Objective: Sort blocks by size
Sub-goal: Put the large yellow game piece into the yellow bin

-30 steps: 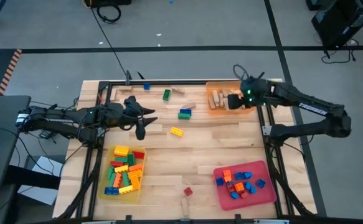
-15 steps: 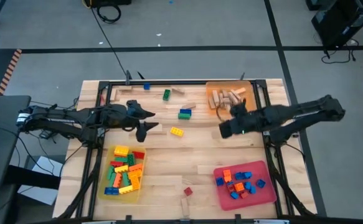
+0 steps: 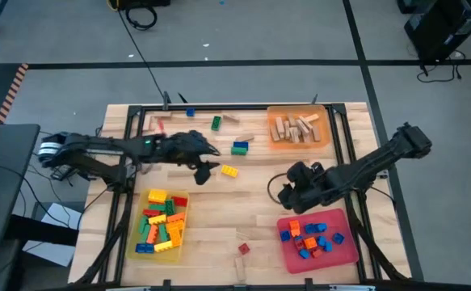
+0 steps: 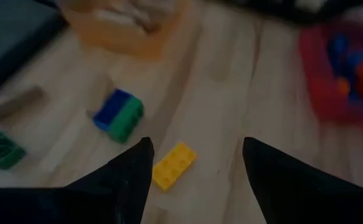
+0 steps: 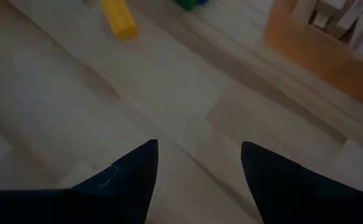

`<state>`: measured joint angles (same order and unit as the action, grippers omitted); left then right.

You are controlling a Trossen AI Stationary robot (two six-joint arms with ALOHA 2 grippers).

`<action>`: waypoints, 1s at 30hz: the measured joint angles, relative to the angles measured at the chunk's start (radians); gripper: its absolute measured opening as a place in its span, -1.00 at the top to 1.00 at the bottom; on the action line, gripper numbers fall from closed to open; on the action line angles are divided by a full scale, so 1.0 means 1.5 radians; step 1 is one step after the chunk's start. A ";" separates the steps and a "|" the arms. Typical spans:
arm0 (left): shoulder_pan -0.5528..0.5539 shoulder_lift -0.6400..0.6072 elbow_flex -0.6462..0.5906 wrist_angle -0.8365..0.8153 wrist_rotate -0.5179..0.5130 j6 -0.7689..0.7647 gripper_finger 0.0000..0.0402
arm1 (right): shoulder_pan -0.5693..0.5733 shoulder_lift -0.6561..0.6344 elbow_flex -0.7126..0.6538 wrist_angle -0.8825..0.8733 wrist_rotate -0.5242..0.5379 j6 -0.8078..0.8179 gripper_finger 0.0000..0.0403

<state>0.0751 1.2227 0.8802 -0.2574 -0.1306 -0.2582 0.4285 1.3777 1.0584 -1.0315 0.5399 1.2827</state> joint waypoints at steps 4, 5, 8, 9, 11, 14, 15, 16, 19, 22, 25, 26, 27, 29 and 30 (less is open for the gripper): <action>0.023 0.096 0.053 -0.049 0.069 0.113 -0.27 | 0.008 0.050 0.000 -0.002 0.011 -0.018 -0.23; 0.027 0.118 0.064 -0.056 0.084 0.150 -0.27 | 0.010 0.062 0.000 -0.002 0.010 -0.022 -0.23; 0.036 0.180 0.094 -0.091 0.103 0.231 -0.27 | 0.020 0.088 0.000 -0.002 0.001 -0.023 -0.24; 0.038 0.200 0.107 -0.095 0.103 0.244 -0.27 | 0.024 0.093 0.000 -0.003 -0.003 -0.023 -0.24; 0.041 0.236 0.132 -0.105 0.104 0.267 -0.27 | 0.033 0.095 -0.002 -0.005 -0.004 -0.019 -0.23; 0.042 0.288 0.167 -0.110 0.104 0.318 -0.27 | 0.046 0.079 -0.023 -0.007 -0.006 -0.003 -0.22; 0.042 0.306 0.178 -0.116 0.104 0.336 -0.27 | 0.050 0.070 -0.032 -0.006 -0.007 0.007 -0.22; 0.042 0.322 0.192 -0.119 0.105 0.353 -0.27 | 0.054 0.061 -0.042 -0.005 -0.007 0.018 -0.22; 0.042 0.370 0.224 -0.126 0.106 0.396 -0.27 | 0.066 0.038 -0.073 0.011 -0.020 0.055 -0.23; 0.043 0.415 0.248 -0.142 0.111 0.427 -0.27 | 0.084 0.022 -0.098 0.037 -0.035 0.080 -0.24; 0.049 0.455 0.278 -0.170 0.119 0.434 -0.27 | 0.103 0.015 -0.118 0.066 -0.044 0.097 -0.24; 0.051 0.467 0.286 -0.180 0.119 0.434 -0.27 | 0.109 0.015 -0.122 0.074 -0.045 0.103 -0.24; 0.054 0.478 0.293 -0.189 0.119 0.434 -0.27 | 0.113 0.015 -0.125 0.084 -0.046 0.108 -0.24; 0.060 0.499 0.308 -0.192 0.118 0.434 -0.27 | 0.124 0.015 -0.128 0.086 -0.047 0.115 -0.23; 0.062 0.506 0.314 -0.196 0.118 0.434 -0.27 | 0.128 0.015 -0.128 0.085 -0.047 0.121 -0.23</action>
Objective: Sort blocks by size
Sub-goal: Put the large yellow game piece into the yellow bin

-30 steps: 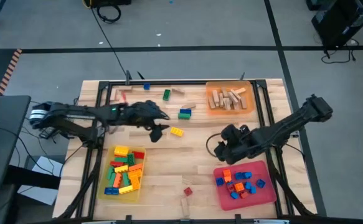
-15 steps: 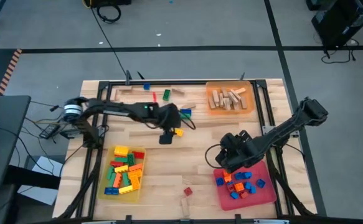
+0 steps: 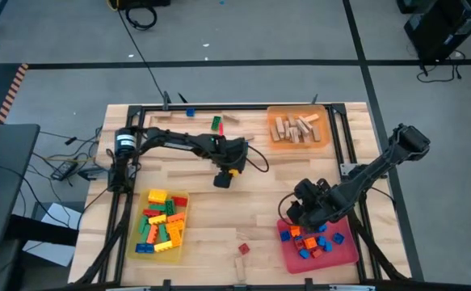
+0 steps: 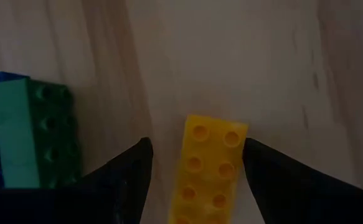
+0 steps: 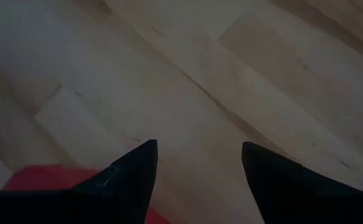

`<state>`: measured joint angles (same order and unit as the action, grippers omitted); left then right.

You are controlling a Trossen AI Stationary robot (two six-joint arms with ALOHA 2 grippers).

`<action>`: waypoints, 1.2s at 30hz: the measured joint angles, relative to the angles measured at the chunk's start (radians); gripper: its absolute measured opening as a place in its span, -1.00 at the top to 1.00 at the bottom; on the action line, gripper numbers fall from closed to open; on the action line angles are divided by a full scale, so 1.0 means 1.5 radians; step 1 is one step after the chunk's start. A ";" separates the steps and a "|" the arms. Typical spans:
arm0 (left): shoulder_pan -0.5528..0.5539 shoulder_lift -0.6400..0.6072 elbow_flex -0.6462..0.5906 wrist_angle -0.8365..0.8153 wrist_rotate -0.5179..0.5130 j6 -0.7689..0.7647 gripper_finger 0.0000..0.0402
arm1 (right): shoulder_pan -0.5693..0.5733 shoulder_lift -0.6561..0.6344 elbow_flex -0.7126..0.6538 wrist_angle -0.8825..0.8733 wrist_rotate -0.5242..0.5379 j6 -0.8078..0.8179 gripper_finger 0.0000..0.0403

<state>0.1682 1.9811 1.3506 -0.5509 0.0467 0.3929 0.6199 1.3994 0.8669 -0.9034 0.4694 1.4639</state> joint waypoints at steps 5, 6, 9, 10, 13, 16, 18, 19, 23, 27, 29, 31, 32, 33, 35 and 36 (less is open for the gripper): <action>0.007 0.017 0.011 -0.011 -0.002 0.021 -0.27 | 0.015 -0.007 0.000 -0.010 -0.001 0.008 -0.22; 0.009 0.018 0.011 -0.012 -0.002 0.022 -0.27 | 0.018 -0.007 0.000 -0.014 -0.001 0.008 -0.23; 0.013 0.017 0.012 -0.020 -0.004 0.022 -0.27 | 0.019 -0.008 0.000 -0.026 -0.001 0.014 -0.24; 0.014 0.017 0.012 -0.029 -0.008 0.020 -0.27 | 0.019 -0.008 0.000 -0.031 -0.001 0.018 -0.25; 0.014 0.016 0.004 -0.037 -0.018 0.004 -0.27 | 0.019 -0.008 0.000 -0.031 0.000 0.020 -0.25; 0.013 0.012 -0.021 -0.020 -0.018 -0.019 -0.27 | 0.019 -0.008 0.000 -0.031 0.000 0.019 -0.24; 0.013 0.012 -0.027 -0.017 -0.017 -0.021 -0.27 | 0.019 -0.008 0.000 -0.030 0.000 0.020 -0.24; 0.013 0.011 -0.027 -0.016 -0.020 -0.022 -0.27 | 0.019 -0.008 0.000 -0.030 0.001 0.020 -0.24; 0.013 0.012 -0.030 0.001 -0.029 -0.072 -0.27 | 0.019 -0.008 0.000 -0.029 0.001 0.019 -0.26; 0.008 0.013 -0.030 0.010 -0.042 -0.092 -0.27 | 0.019 -0.008 0.000 -0.028 0.002 0.019 -0.27; 0.003 0.013 -0.030 0.011 -0.074 -0.093 -0.27 | 0.019 -0.008 0.000 -0.026 0.003 0.022 -0.27; 0.001 0.013 -0.030 0.012 -0.086 -0.094 -0.27 | 0.019 -0.008 0.000 -0.026 0.003 0.024 -0.26; 0.002 0.013 -0.030 0.013 -0.084 -0.095 -0.27 | 0.019 -0.008 0.000 -0.026 0.003 0.024 -0.25; 0.002 0.013 -0.030 0.014 -0.082 -0.095 -0.27 | 0.019 -0.008 0.000 -0.026 0.003 0.023 -0.25; 0.002 0.014 -0.031 0.016 -0.077 -0.094 -0.27 | 0.019 -0.008 0.000 -0.025 0.003 0.024 -0.25; 0.002 0.014 -0.031 0.016 -0.075 -0.094 -0.27 | 0.019 -0.008 0.000 -0.025 0.003 0.024 -0.26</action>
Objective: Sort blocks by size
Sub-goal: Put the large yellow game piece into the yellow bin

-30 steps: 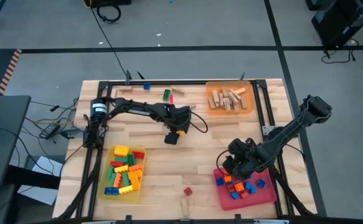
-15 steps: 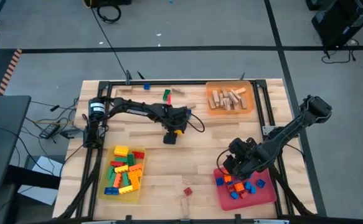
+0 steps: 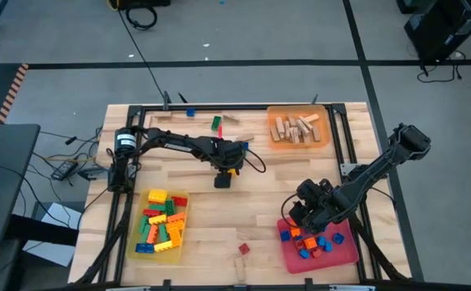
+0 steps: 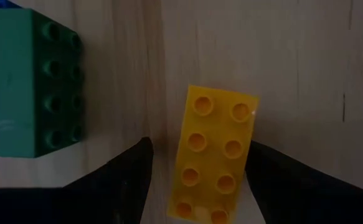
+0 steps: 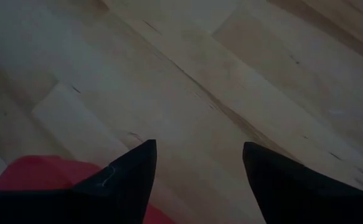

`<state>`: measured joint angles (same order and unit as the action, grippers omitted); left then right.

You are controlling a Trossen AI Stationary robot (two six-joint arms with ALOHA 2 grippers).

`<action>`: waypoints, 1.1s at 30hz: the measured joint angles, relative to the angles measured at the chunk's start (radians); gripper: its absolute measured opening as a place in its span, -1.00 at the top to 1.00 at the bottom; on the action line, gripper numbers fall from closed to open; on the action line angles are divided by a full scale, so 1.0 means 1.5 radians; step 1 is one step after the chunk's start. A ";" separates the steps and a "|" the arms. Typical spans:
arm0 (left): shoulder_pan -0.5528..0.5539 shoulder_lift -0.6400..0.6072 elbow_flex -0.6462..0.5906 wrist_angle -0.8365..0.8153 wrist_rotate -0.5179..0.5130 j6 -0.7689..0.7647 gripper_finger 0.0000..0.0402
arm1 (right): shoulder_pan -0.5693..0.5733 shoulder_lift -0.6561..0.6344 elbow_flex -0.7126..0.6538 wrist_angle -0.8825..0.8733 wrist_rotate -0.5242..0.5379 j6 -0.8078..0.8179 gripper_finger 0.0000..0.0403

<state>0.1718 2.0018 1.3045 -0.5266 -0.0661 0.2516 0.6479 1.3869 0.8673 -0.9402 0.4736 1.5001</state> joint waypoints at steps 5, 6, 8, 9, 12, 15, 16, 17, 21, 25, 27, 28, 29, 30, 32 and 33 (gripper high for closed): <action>-0.003 0.001 0.000 0.000 -0.001 -0.001 -0.27 | 0.000 0.000 0.000 0.003 0.000 0.000 -0.28; -0.005 0.001 0.000 0.000 0.002 -0.001 -0.27 | 0.000 0.000 0.000 0.003 0.000 -0.001 -0.28; -0.006 0.001 0.000 0.000 0.007 -0.001 -0.27 | 0.000 0.000 0.000 0.003 0.000 0.000 -0.27; -0.006 0.001 0.000 0.000 0.012 -0.001 -0.26 | 0.000 0.000 0.000 0.003 0.000 -0.001 -0.27; -0.006 0.001 0.000 -0.003 0.025 -0.004 -0.18 | 0.000 0.000 0.000 0.004 0.000 -0.001 -0.25; -0.006 0.001 0.000 -0.008 0.031 -0.017 0.02 | 0.000 0.000 0.000 0.009 0.000 -0.001 -0.25; -0.006 0.001 0.000 -0.009 0.034 -0.022 0.10 | 0.000 0.000 0.000 0.010 0.000 -0.001 -0.25; -0.007 0.001 0.000 -0.011 0.035 -0.034 0.18 | 0.000 0.000 0.000 0.013 0.000 -0.001 -0.26; -0.007 0.003 0.013 -0.035 0.034 -0.107 0.28 | 0.000 0.000 0.000 0.017 0.000 -0.001 -0.28; -0.009 0.007 0.049 -0.088 0.032 -0.193 0.28 | 0.000 0.000 0.000 0.018 0.000 -0.003 -0.28; -0.013 0.008 0.071 -0.125 0.035 -0.217 0.28 | 0.000 0.000 0.000 0.018 0.000 -0.008 -0.26; -0.016 0.008 0.082 -0.131 0.035 -0.223 0.28 | -0.002 0.000 0.000 0.018 0.000 -0.011 -0.26; -0.020 0.007 0.093 -0.135 0.035 -0.227 0.26 | -0.004 0.000 0.000 0.018 0.000 -0.017 -0.26; -0.024 0.007 0.103 -0.144 0.035 -0.233 0.24 | -0.006 0.000 0.000 0.018 0.000 -0.021 -0.25; -0.033 0.006 0.122 -0.168 0.034 -0.248 0.23 | -0.009 0.000 0.000 0.018 0.000 -0.023 -0.25; -0.037 0.003 0.130 -0.173 0.029 -0.258 0.23 | -0.010 0.000 0.000 0.018 0.000 -0.023 -0.25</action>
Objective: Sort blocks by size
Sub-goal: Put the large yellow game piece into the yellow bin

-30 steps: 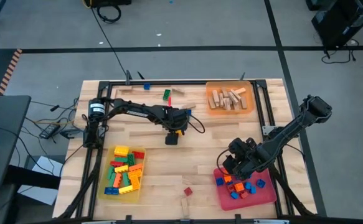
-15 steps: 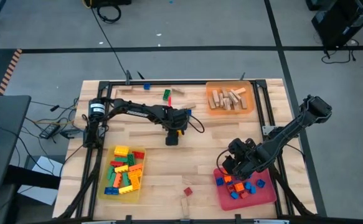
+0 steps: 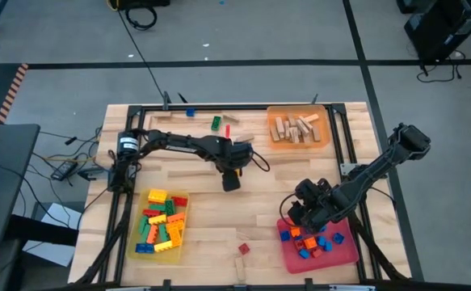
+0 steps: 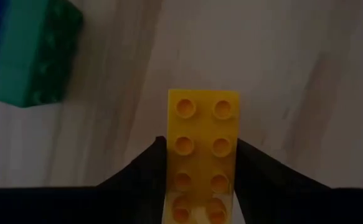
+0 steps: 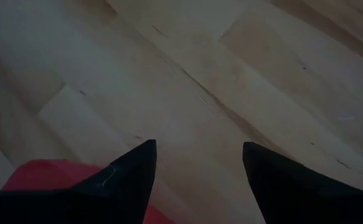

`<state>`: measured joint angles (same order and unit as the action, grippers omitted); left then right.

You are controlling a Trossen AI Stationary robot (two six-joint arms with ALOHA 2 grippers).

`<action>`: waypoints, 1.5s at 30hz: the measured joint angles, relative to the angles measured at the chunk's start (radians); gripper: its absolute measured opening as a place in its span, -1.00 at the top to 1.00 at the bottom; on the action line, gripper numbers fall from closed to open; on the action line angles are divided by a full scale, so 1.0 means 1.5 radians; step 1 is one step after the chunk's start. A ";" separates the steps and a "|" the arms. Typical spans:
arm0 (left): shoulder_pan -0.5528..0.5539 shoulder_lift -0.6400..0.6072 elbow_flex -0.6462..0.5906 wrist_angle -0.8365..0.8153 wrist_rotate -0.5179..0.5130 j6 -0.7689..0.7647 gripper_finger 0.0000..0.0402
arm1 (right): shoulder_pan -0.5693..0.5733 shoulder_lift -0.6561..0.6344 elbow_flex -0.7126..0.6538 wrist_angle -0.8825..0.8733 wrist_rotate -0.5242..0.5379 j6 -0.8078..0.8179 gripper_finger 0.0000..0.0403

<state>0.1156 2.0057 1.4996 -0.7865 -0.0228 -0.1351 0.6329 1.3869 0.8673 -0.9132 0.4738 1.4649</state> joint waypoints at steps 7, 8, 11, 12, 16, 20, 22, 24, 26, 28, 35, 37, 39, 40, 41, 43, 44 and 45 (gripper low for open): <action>-0.033 -0.096 -0.008 -0.016 -0.024 -0.043 0.27 | 0.000 0.000 0.000 0.000 0.002 -0.001 -0.28; -0.038 -0.113 -0.014 -0.022 -0.027 -0.051 0.27 | -0.001 0.000 0.000 0.000 0.002 -0.001 -0.28; -0.052 -0.178 -0.039 -0.024 -0.041 -0.082 0.25 | -0.006 0.000 0.000 0.000 0.003 -0.001 -0.27; -0.056 -0.205 -0.051 -0.025 -0.048 -0.095 0.25 | -0.008 0.000 0.000 0.001 0.003 -0.001 -0.26; -0.082 -0.301 -0.097 -0.058 -0.099 -0.174 0.25 | -0.017 0.000 0.000 0.001 0.003 -0.006 -0.25; -0.123 -0.391 -0.141 -0.124 -0.135 -0.280 0.25 | -0.032 0.000 0.000 0.002 0.003 -0.031 -0.27; -0.149 -0.429 -0.161 -0.164 -0.146 -0.339 0.25 | -0.043 0.000 0.000 0.002 0.003 -0.042 -0.28; -0.175 -0.462 -0.182 -0.196 -0.147 -0.402 0.25 | -0.053 0.000 0.000 0.003 0.003 -0.059 -0.28; -0.204 -0.490 -0.204 -0.225 -0.147 -0.469 0.25 | -0.064 0.000 0.000 0.004 0.005 -0.076 -0.28; -0.235 -0.514 -0.228 -0.245 -0.146 -0.532 0.25 | -0.073 0.000 0.000 0.008 0.007 -0.093 -0.27; -0.338 -0.556 -0.304 -0.256 -0.120 -0.693 0.24 | -0.092 0.000 0.000 0.079 0.053 -0.195 -0.28; -0.362 -0.557 -0.319 -0.258 -0.108 -0.721 0.24 | -0.101 0.000 0.000 0.107 0.054 -0.238 -0.29; -0.385 -0.557 -0.333 -0.255 -0.091 -0.747 0.24 | -0.114 0.000 0.000 0.131 0.055 -0.281 -0.30; -0.396 -0.557 -0.341 -0.254 -0.086 -0.759 0.24 | -0.121 0.000 0.000 0.145 0.056 -0.299 -0.30; -0.408 -0.557 -0.348 -0.252 -0.080 -0.774 0.24 | -0.128 0.000 0.000 0.160 0.056 -0.319 -0.30; -0.429 -0.557 -0.362 -0.243 -0.078 -0.803 0.24 | -0.143 0.000 0.000 0.189 0.056 -0.354 -0.29; -0.440 -0.557 -0.368 -0.240 -0.077 -0.814 0.24 | -0.151 0.000 0.000 0.206 0.056 -0.368 -0.28; -0.450 -0.557 -0.373 -0.237 -0.076 -0.824 0.24 | -0.158 0.000 0.000 0.222 0.055 -0.381 -0.28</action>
<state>-0.5586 1.1706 0.9399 -1.1421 -0.1361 -1.3716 0.3957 1.3872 0.8677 -0.5806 0.5568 0.8927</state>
